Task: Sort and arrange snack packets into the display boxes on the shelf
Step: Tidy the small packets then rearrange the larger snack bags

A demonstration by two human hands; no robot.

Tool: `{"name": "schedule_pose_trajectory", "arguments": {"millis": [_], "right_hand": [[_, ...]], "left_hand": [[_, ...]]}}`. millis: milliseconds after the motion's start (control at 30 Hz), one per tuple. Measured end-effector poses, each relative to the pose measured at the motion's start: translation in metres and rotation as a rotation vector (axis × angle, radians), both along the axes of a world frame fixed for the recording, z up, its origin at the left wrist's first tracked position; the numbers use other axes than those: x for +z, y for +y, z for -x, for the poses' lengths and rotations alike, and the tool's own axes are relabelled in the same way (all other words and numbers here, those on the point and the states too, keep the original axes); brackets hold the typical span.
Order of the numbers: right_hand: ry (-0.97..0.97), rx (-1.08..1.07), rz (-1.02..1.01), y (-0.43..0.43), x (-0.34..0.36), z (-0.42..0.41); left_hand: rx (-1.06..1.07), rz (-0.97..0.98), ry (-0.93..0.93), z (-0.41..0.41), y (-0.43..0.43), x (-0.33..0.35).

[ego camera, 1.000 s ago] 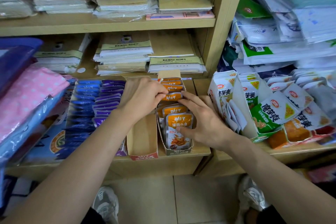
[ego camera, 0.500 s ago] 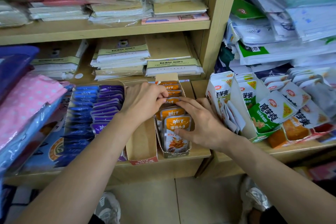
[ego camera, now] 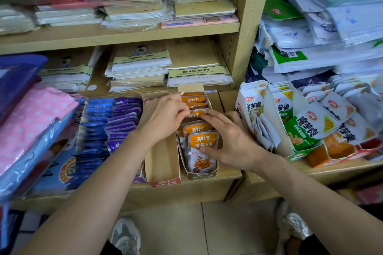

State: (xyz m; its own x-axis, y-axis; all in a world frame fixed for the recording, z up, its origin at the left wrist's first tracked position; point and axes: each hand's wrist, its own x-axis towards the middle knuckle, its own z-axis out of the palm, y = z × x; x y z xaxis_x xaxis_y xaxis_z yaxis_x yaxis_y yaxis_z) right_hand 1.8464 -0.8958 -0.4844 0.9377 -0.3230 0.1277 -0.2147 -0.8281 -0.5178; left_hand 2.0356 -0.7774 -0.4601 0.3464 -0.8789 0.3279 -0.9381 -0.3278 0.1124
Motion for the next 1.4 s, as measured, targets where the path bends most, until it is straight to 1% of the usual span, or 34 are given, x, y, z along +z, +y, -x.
{"name": "schedule_pose_trajectory", "arguments": {"millis": [167,333,467,533,633,700,833,933,1033,1100,1167,1233,1300,1367,1400], "right_hand": [[-0.009,0.006,0.012,0.001,-0.001,-0.001],[-0.013,-0.009,-0.041,0.002,-0.004,0.000],[-0.175,-0.041,-0.181,-0.001,-0.006,0.006],[-0.231,-0.087,-0.219,-0.001,-0.003,0.004],[-0.219,-0.155,-0.259,-0.003,0.004,-0.005],[-0.210,-0.176,-0.258,-0.005,0.009,-0.012],[-0.256,-0.140,-0.226,-0.002,0.015,-0.020],[-0.292,-0.133,-0.214,0.000,0.015,-0.022],[-0.324,-0.193,-0.255,-0.001,0.016,-0.019],[-0.344,-0.228,-0.251,-0.003,0.018,-0.012],[-0.317,-0.194,-0.236,-0.002,0.019,-0.003],[-0.195,-0.052,-0.213,0.003,0.013,0.009],[-0.050,0.097,-0.062,0.011,0.001,0.017],[-0.015,0.157,0.048,0.013,-0.007,0.019],[-0.027,0.160,0.049,0.013,-0.008,0.017]], "left_hand": [[-0.034,0.122,-0.037,-0.003,0.010,0.001],[-0.017,0.083,0.048,-0.002,0.012,-0.002],[-0.006,0.174,0.153,-0.002,0.030,0.007],[-0.027,0.107,0.190,0.002,0.041,0.011],[-0.037,-0.077,0.118,0.007,0.048,0.008],[-0.009,-0.083,0.122,0.009,0.046,0.006],[-0.005,-0.019,0.188,0.009,0.036,0.006],[-0.014,0.025,0.335,0.001,0.033,0.006],[-0.033,-0.006,0.446,-0.003,0.033,0.009],[-0.018,0.020,0.430,-0.001,0.037,0.012],[-0.012,0.051,0.387,0.008,0.046,0.016],[-0.034,-0.037,0.334,0.024,0.056,0.016],[-0.085,-0.180,0.200,0.041,0.062,0.010],[-0.111,-0.243,0.112,0.046,0.065,0.000],[-0.102,-0.232,0.113,0.045,0.067,-0.003]]}}
